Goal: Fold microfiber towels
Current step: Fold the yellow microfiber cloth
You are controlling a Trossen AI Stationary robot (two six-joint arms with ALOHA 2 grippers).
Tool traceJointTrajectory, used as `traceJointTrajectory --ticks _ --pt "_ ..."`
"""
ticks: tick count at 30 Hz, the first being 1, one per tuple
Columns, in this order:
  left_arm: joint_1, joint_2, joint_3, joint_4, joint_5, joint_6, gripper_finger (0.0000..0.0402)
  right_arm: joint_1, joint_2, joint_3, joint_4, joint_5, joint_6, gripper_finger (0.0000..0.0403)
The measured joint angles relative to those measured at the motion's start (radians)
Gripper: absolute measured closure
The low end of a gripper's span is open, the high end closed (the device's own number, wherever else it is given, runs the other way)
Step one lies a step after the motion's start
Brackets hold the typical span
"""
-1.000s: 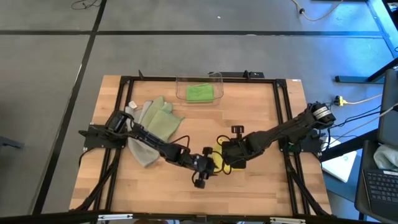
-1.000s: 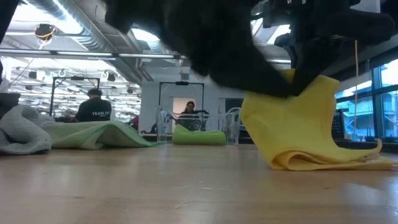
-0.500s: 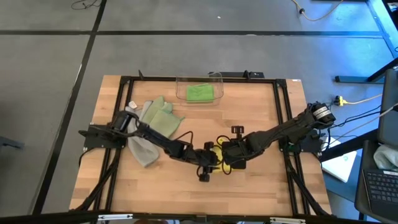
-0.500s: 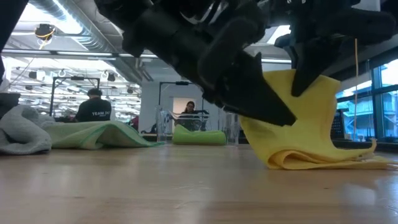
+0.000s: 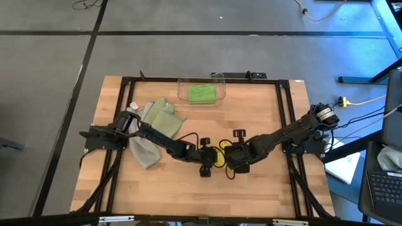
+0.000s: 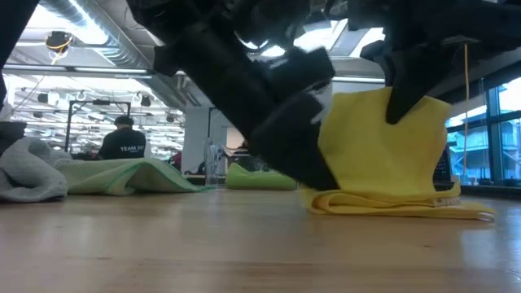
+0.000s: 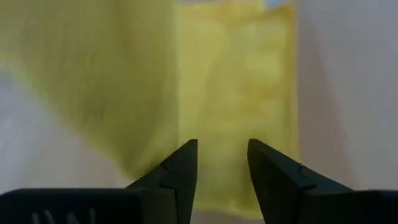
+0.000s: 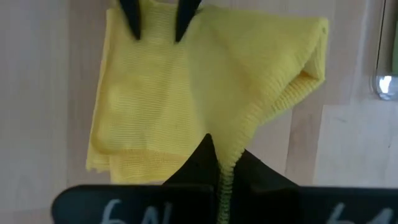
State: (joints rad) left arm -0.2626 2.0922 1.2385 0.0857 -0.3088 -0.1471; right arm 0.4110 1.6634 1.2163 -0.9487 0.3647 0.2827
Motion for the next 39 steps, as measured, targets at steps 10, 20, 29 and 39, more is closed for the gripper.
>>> traceJointTrajectory --ticks 10,20,29,39 --pt "-0.021 0.000 0.000 0.085 0.049 0.044 0.0266 0.000 0.010 0.000 0.059 0.000 -0.031 0.0393" --pt "-0.020 0.000 0.000 -0.021 -0.095 0.038 0.0266 0.025 0.102 0.000 -0.025 -0.043 -0.055 0.0393" --pt "-0.020 0.000 0.000 -0.022 -0.120 0.022 0.0266 0.039 0.084 0.000 0.078 0.030 -0.062 0.0393" --pt "-0.017 0.000 0.000 -0.024 -0.167 -0.008 0.0266 0.093 0.081 0.000 0.168 0.053 -0.138 0.0393"
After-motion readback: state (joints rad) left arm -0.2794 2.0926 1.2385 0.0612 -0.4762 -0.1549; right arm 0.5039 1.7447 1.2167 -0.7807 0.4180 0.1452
